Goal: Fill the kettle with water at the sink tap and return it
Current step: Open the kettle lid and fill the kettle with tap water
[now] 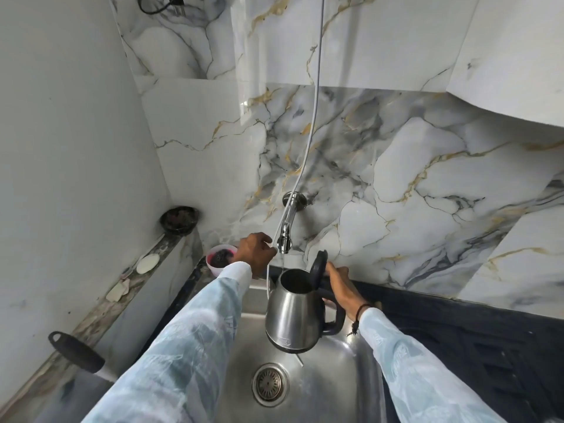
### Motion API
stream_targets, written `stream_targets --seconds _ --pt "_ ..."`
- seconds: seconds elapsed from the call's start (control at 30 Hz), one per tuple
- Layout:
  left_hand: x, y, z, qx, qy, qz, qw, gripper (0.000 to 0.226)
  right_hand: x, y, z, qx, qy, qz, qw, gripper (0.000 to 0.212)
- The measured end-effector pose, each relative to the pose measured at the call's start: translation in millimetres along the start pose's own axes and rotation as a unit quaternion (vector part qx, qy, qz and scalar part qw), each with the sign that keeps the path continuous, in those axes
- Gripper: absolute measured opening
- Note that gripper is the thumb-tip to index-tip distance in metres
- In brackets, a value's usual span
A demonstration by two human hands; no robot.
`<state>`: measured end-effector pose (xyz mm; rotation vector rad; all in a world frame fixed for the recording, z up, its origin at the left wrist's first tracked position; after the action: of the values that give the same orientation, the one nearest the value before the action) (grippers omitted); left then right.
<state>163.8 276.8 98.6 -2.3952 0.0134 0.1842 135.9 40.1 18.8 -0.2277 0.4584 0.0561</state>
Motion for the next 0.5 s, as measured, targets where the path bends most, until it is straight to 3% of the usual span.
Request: stream_targets --seconds 0.13,0.23,0.5 --pt "18 10 -2 -0.009 -0.017 0.004 1.000 0.049 24 8 7 0.010 -0.017 0.014 1.000 0.063" --pt "27 16 -12 -0.004 -0.021 -0.043 0.999 0.055 34 14 11 0.001 -0.026 0.019 0.999 0.058" --pt "36 27 -35 0.071 -0.044 -0.079 0.993 0.044 50 20 11 0.018 -0.025 0.018 0.999 0.049"
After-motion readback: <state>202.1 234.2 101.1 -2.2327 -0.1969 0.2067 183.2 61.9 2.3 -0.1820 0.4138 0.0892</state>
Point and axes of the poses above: each hand's wrist, its own x-axis towards the middle knuckle, its own y-axis out of the palm, z = x × y, the point moved 3 cm from there along x, towards the middle knuckle, and after that the axes turned 6 degrees about z, right-handed, at the moved point
